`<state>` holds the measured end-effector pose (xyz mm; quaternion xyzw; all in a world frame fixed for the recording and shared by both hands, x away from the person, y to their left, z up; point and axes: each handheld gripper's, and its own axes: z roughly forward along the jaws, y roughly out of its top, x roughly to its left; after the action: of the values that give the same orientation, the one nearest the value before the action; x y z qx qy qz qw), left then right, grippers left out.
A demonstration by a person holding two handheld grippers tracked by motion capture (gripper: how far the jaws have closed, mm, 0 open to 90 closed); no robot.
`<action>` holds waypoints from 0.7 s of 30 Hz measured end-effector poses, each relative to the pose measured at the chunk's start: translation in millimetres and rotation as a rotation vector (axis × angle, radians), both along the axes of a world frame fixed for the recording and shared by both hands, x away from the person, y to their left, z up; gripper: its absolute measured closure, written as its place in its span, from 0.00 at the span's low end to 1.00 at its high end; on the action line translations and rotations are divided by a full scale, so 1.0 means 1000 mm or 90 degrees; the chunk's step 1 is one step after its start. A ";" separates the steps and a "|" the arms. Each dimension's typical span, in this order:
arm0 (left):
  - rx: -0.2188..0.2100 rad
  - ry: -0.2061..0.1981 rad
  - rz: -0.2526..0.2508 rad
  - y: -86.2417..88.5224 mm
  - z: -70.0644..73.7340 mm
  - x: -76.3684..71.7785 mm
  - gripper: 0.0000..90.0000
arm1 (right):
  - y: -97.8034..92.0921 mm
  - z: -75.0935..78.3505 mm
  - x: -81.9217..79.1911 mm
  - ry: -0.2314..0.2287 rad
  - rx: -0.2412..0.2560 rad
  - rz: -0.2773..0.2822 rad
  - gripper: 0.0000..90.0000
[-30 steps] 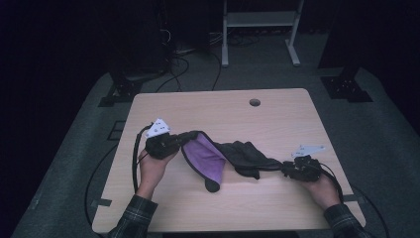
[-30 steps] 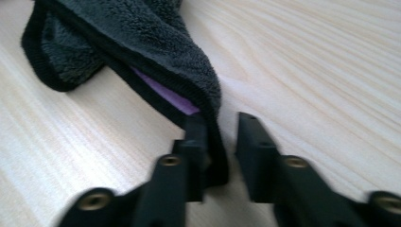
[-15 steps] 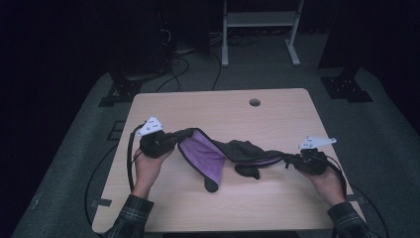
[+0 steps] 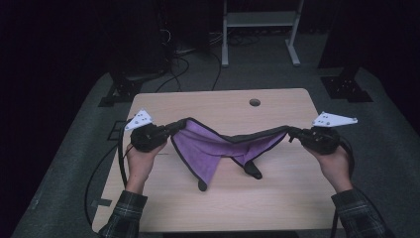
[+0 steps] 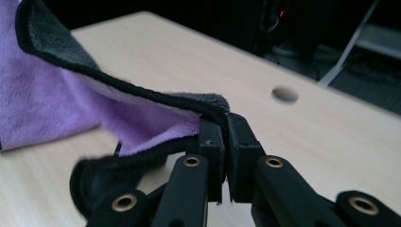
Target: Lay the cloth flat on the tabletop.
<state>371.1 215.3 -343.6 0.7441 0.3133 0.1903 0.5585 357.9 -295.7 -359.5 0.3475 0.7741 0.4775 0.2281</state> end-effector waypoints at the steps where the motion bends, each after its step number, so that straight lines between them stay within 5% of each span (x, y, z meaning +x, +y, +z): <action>1: -0.004 -0.003 0.001 0.002 0.004 0.001 0.93 | 0.000 0.006 0.000 -0.012 0.004 -0.003 0.95; 11: -0.028 -0.055 0.015 0.009 0.041 0.005 0.93 | 0.003 0.062 0.006 -0.091 0.018 -0.015 0.95; 21: -0.048 -0.075 0.022 0.007 0.053 0.017 0.93 | 0.004 0.089 0.013 -0.134 0.035 -0.034 0.95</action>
<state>388.0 222.5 -290.7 0.7048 0.2993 0.2316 0.6000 370.7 -291.8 -270.6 0.3222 0.7229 0.5262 0.3109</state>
